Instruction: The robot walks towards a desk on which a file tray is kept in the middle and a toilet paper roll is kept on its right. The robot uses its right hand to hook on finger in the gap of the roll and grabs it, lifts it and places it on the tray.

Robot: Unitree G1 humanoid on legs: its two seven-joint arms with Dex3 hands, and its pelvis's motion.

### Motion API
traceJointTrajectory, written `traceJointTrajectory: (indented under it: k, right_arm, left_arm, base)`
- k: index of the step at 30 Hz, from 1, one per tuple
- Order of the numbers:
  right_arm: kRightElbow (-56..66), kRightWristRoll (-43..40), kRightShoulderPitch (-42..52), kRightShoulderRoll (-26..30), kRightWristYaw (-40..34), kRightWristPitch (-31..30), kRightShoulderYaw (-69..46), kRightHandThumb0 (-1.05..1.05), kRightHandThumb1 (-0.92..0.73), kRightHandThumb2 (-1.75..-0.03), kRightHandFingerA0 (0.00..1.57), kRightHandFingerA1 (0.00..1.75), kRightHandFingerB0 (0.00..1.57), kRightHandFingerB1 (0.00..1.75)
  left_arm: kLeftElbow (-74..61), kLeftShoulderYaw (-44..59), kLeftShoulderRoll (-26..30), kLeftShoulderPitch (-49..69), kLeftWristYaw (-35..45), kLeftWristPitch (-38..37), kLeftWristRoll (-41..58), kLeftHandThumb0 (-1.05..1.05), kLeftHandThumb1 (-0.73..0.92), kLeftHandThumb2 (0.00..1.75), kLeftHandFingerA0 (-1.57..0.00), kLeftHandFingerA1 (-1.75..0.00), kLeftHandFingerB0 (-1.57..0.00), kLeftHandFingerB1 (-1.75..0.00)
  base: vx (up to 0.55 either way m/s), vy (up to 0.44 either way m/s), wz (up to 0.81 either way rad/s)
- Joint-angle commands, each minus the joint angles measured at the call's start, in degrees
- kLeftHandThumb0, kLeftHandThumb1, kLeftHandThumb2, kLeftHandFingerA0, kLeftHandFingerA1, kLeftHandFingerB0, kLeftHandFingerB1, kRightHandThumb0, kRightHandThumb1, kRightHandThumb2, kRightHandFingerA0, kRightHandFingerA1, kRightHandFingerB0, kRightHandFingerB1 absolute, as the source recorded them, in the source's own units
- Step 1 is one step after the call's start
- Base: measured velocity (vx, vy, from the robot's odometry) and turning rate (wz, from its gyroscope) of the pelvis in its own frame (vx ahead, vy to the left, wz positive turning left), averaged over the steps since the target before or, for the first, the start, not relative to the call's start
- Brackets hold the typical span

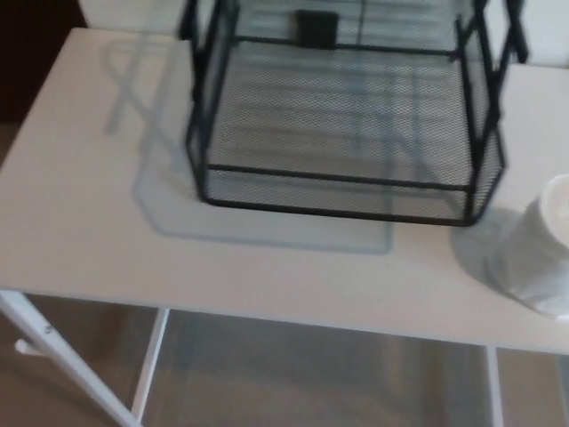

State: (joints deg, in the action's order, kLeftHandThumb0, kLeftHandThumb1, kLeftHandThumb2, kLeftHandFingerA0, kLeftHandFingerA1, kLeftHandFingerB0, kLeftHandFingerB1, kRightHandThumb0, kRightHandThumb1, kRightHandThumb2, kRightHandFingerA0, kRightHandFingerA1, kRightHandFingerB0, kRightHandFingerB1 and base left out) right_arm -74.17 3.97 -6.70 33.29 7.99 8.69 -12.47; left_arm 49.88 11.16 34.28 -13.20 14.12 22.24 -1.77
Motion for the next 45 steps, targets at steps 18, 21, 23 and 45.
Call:
traceJointTrajectory:
  k: [18, 21, 23, 45]
  right_arm:
    - [-0.5, 0.7, -2.7, 1.4, -1.4, -1.4, 2.8, -1.05, -0.48, -1.19, 0.02, 0.87, 0.0, 0.81]
    - [0.0, -2.8, -2.8, 0.1, -0.8, -1.3, -1.1, -1.05, -0.36, -1.13, 0.02, 0.93, 0.0, 0.9]
    - [-0.2, -0.4, -3.2, 0.4, -2.2, -3.1, 0.7, -1.05, -0.43, -1.18, 0.01, 0.9, 0.0, 0.89]
    - [-0.2, -24.1, 4.8, 3.1, 8.0, -11.6, -29.7, -1.05, -0.76, -0.73, 0.0, 1.1, 0.0, 0.0]
  left_arm:
    - [-0.9, 0.1, 0.6, 0.6, 0.0, -0.7, 0.9, -0.4, 0.51, 1.1, -0.06, -0.56, -0.02, -0.53]
    - [-1.5, -0.4, 0.7, 1.0, -0.1, -0.8, 0.5, -0.4, 0.51, 1.1, -0.06, -0.56, -0.02, -0.54]
    - [-1.7, -0.3, 0.6, 1.0, -0.5, -0.5, 0.5, -0.4, 0.51, 1.1, -0.04, -0.56, -0.01, -0.53]
    - [-0.7, 1.6, 2.2, 2.8, 3.0, -4.5, 2.1, -0.85, 0.73, 1.11, -0.17, -0.64, -0.01, -0.51]
  base:
    - [0.0, 0.006, 0.04]
    - [0.0, 0.0, 0.0]
    - [0.0, 0.0, 0.0]
    - [0.0, 0.0, 0.0]
